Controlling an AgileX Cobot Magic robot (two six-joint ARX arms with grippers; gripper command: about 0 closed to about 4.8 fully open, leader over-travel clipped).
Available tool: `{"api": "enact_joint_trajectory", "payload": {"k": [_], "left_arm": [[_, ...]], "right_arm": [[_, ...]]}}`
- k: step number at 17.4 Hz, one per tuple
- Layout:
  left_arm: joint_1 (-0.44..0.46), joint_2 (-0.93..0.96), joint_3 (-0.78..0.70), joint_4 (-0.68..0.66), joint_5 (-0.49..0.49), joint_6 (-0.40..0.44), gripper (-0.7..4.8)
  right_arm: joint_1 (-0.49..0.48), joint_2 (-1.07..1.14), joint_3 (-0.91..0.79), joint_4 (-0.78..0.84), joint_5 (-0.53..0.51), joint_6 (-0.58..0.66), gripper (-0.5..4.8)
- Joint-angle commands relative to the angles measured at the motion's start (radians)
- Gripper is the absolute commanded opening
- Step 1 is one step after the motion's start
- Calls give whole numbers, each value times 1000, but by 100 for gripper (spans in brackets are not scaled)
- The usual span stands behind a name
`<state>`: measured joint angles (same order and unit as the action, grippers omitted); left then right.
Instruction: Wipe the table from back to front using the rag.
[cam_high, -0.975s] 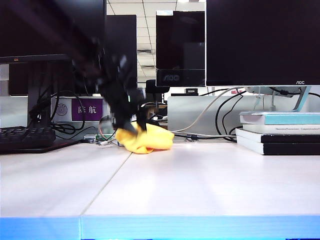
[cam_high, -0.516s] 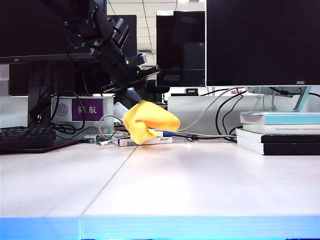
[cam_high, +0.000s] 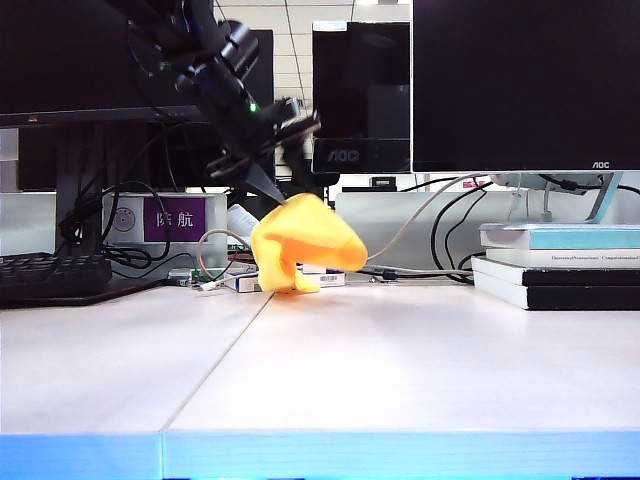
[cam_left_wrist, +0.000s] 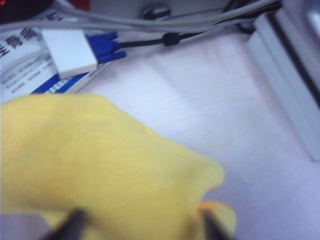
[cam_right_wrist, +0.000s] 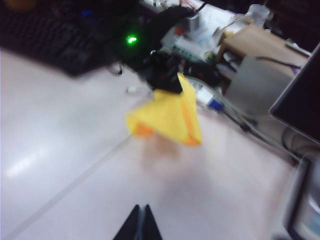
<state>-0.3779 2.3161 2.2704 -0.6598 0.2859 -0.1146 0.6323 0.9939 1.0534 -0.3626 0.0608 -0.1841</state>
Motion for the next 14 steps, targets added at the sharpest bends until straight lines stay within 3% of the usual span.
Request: {"api": "enact_joint_trajectory", "payload": {"k": [1,3,5,6,7,10,14], "left_arm": [[-9,-23,5,-12,10,4,411],[-15,-25,5,-13,10,2,394],[-26,-29,6,-19,8,3,186],[-29,-31,7,-19,7,4,24],[-35,-35,8,-21,7,4,-7],[-42,-57,8,-24,11,6,-6],[-58,-124,8,-61,14,14,-6]], "right_arm": [[-119,102,-5,169,-161,1,-1],[-174,195,-5,258,-224,1,-1],[-202,277,-5,351,-269,2,-1],[-208,324,-5,401,-300,9,-1],[-208,360,-5,439,-326,33,-1],[-208,393,-5,481,-336,105,-1],[-211,334,-4,497,-352,106,-1]]}}
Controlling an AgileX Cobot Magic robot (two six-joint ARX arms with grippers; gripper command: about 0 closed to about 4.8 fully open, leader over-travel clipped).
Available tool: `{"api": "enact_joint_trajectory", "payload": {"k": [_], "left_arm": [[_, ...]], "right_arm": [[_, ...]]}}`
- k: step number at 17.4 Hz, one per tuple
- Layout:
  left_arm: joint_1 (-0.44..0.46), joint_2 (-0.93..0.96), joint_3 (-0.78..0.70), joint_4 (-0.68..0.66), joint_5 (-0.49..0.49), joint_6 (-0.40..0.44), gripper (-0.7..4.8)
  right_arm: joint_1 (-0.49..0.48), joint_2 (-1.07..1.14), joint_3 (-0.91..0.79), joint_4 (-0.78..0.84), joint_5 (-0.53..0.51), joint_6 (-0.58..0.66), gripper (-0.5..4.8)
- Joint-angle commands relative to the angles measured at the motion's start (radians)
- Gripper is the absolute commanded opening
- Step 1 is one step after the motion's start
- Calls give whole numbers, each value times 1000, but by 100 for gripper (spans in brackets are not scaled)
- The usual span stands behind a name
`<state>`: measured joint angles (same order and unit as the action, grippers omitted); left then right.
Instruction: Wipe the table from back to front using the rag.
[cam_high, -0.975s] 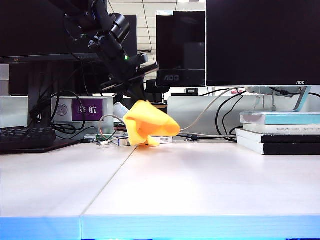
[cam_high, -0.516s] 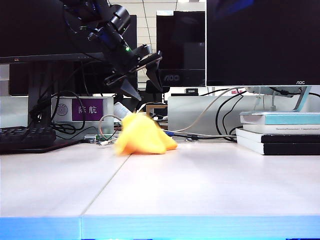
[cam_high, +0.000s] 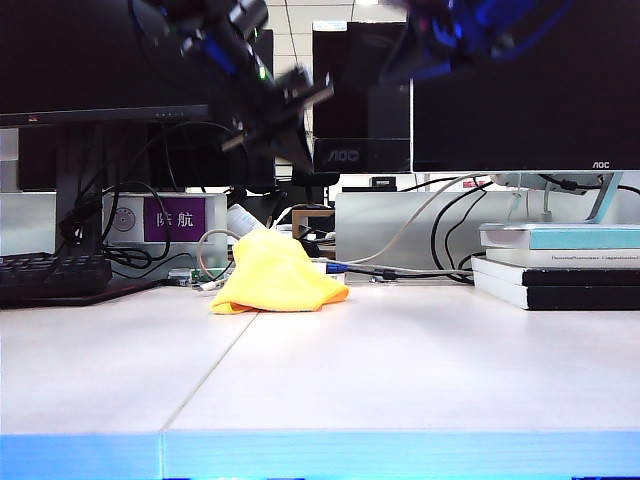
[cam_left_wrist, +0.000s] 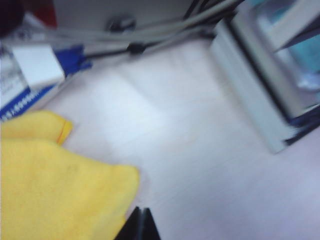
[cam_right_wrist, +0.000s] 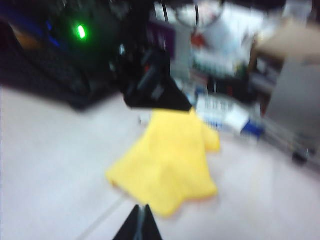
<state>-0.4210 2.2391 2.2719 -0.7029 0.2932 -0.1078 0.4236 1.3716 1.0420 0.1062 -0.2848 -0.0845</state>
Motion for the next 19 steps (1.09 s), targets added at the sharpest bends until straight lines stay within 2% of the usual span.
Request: {"api": "enact_joint_trajectory", "payload": {"k": [1,4,7,11,15,19], "left_arm": [[-17,-64,6,-26,11,20,-6],[-51,-142,6,-63,18,83,-6],[-84,-216,6,-75,18,82,-6],[-132,-359,6,-88,9,81,-6],[-166,-523,6,-147,-97,82,-6],[-198,-698,6,-288,-234,100,-6]], "right_arm": [[-2,-64,8,25,-5,6,-1],[-2,-164,8,-22,-2,6,-1],[-2,-262,7,-127,6,6,-1],[-2,-417,-5,-326,93,6,-1],[-2,-592,-177,-303,164,6,-1],[-2,-811,-457,-229,224,6,-1]]}}
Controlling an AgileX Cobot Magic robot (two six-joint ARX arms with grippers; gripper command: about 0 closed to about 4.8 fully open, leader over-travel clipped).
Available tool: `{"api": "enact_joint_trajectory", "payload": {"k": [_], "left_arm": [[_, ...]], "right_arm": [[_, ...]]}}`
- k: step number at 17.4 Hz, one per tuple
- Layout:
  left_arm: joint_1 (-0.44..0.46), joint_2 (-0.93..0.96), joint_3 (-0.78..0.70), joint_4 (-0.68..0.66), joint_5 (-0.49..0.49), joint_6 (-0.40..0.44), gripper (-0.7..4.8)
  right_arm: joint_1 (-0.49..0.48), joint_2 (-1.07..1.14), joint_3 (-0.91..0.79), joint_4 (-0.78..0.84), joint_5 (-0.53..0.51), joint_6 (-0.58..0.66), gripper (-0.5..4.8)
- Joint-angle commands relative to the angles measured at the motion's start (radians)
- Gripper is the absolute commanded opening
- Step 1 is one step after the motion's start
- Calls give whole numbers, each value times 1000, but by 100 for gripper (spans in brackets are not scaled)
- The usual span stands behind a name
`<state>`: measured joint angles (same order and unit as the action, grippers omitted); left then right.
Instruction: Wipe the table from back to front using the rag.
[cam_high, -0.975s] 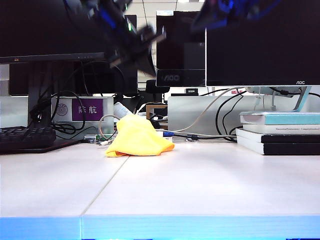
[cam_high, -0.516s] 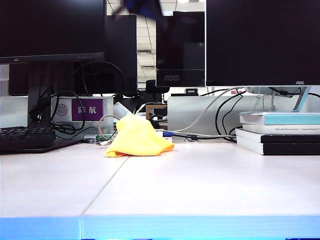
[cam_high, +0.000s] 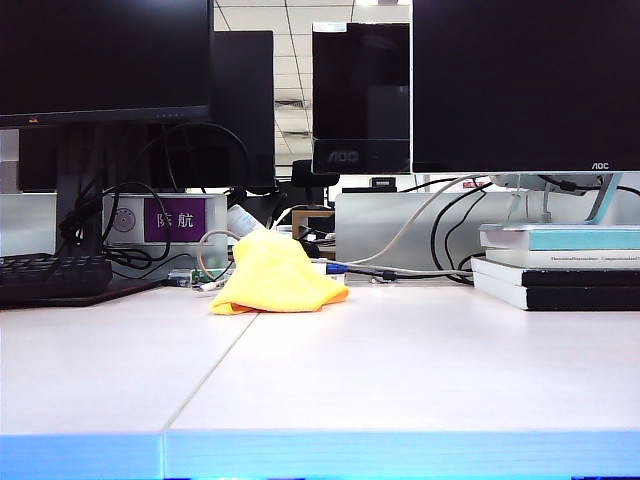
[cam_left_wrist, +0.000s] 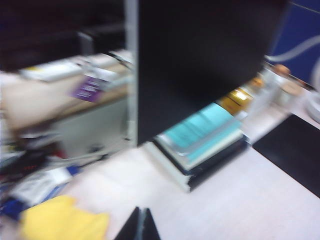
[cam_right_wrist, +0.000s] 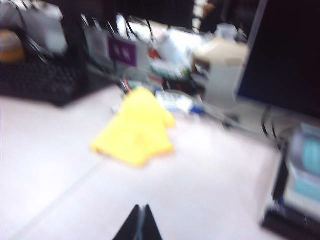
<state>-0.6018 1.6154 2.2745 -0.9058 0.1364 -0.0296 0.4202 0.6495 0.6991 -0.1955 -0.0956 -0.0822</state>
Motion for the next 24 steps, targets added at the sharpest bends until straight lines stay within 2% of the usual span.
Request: {"api": "enact_joint_trajectory", "payload": {"k": [1,4,9,14,19,24], "left_arm": [[-24,-105,4,-120,-102,24,-6],[-45,-205,4,-224,-161,64,-6],[-45,-372,4,-382,-160,102,-6],[-45,-504,3,-437,-163,101,-6],[-45,-591,-1,-526,-205,101,-6],[-45,-659,-80,-523,-204,93,-6]], "right_arm": [[1,-128,-164,90,50,4,-1],[1,-266,-336,115,113,5,-1],[2,-500,-570,105,152,58,-1],[2,-649,-649,-3,260,60,-1],[-2,-648,-673,-32,254,60,0],[-2,-648,-673,-33,254,60,-1]]}}
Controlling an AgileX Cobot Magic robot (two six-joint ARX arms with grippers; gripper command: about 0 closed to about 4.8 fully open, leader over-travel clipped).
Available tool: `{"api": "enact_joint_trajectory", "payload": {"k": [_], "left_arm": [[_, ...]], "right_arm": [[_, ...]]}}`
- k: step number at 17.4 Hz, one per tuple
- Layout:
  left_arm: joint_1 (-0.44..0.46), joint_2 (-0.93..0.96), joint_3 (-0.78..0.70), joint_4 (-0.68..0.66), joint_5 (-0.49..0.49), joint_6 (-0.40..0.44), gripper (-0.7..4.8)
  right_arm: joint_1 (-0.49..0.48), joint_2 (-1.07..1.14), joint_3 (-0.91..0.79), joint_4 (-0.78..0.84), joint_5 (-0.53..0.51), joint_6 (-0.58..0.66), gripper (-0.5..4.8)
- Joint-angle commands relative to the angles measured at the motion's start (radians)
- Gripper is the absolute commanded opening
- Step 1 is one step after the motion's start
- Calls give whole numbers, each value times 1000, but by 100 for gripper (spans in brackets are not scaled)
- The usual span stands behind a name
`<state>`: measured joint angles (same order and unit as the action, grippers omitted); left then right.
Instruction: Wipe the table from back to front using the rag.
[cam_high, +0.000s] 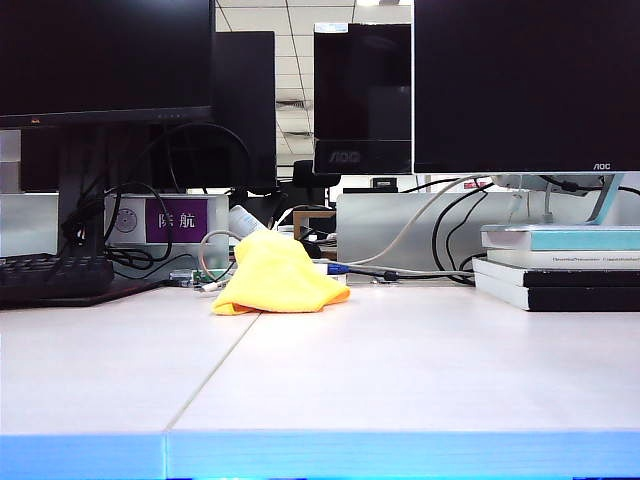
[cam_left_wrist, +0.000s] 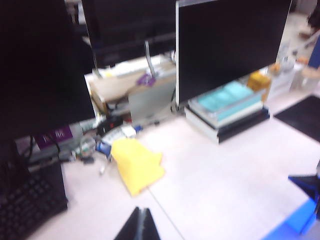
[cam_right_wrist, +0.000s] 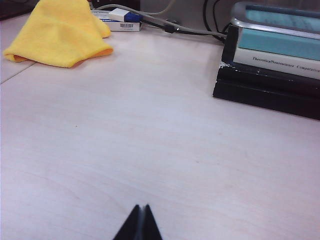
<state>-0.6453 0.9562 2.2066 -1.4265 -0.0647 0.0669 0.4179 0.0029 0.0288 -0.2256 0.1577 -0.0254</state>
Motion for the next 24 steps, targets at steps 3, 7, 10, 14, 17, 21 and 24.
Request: {"api": "enact_joint_trajectory", "payload": {"k": [3,7,10,14,17,21,24], "left_arm": [[96,-387,-679,430,-61,-23,-6],[265,-672,-1220,727,18,-23,-6],[379,-826,-1534,890,63,-23,-6],[653,-954,-1806,1007,229,-79,-6],[714,-954,-1854,1093,290,-108,-6],[713,-954,-1950,1130,192,-127,-6],[713,-954,-2027,1190,157,-154,-6]], "right_arm": [[-1,-2,-3,-3,1,3,-1],[-1,-2,-3,-3,1,3,0],[-2,-2,-3,-2,1,3,0],[-2,-2,-3,-3,1,3,-1],[-2,-2,-3,-3,0,3,-1],[-2,-2,-3,-3,0,3,0],[-2,-2,-3,-3,0,3,0]]}}
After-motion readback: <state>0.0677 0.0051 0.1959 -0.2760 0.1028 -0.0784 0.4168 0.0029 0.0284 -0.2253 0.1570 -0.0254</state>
